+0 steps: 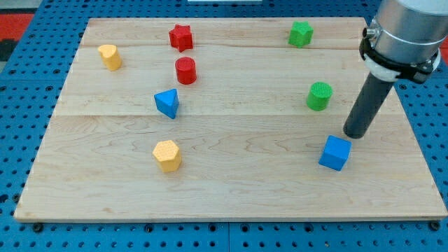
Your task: Nudge the blue cube up a bit
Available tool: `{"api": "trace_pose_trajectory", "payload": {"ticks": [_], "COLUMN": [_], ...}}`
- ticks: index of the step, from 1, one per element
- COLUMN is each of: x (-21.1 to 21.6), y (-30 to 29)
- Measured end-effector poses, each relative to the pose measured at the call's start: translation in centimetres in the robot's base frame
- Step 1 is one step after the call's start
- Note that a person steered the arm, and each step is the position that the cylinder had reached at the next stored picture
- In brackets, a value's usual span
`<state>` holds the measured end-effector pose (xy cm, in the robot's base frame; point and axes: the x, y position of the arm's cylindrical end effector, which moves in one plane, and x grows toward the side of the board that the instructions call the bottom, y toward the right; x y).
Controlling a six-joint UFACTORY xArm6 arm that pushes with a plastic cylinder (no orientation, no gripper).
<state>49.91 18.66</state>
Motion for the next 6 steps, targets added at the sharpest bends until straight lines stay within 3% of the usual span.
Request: {"api": "trace_pose_trajectory", "payload": {"ticks": [1, 2, 3, 4, 5, 6], "x": [4.0, 3.8, 6.7, 8.9, 8.7, 8.1], "y": [-1.5, 1.9, 5.2, 0.5, -5.0, -6.8]}}
